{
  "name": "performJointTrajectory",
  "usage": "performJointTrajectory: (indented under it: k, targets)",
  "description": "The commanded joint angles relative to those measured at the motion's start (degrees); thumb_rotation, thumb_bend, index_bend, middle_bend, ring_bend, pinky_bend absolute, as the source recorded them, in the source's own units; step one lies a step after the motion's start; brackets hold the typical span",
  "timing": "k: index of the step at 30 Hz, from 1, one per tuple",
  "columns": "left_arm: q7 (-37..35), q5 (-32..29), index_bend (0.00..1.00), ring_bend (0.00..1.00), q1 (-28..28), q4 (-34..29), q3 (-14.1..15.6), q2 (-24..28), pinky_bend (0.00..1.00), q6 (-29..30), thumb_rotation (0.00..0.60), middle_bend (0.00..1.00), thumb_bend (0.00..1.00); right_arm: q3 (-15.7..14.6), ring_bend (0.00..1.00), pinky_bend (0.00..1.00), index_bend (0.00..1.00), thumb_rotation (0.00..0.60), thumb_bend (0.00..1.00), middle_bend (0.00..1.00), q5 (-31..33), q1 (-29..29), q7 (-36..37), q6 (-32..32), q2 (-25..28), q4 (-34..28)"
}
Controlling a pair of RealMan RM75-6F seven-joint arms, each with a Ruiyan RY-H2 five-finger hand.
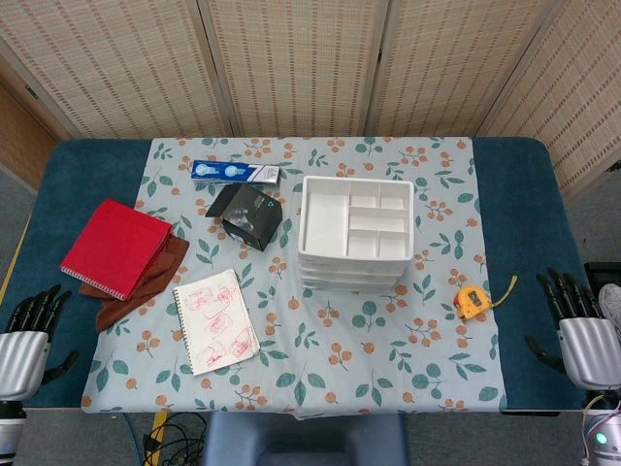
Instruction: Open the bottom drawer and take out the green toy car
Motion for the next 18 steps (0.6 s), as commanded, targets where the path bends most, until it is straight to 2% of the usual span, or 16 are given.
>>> performJointTrajectory:
  k: [1,14,18]
  targets:
    - [0.0,0.3,0.08,0.07,-0.1,0.2,-0.1,-0.4,0.09,0.2,0.600,0.05,0.23,0.0,0.05,0.11,0.00,0.600,0.27,0.02,-0.1,0.1,0.1,-0.1,-0.1,0.1]
    - [-0.2,0.7,0.08,0.07,-0.1,0.1,-0.2,-0.4,0.09,0.7,0.600,0.05,0.23,-0.1,0.05,0.11,0.00,0.600,0.27,0.02,-0.8,0.1,1.6,0.2,-0.3,0.3]
    - [-0.4,0.9,0.08,0.07,-0.2,-0.1,-0.2,-0.1,0.09,0.8,0.600,0.05,0.23,-0.2,0.05,0.12,0.00,0.600,0.27,0.05,-2.0,0.9,2.8,-0.5,0.0,-0.2]
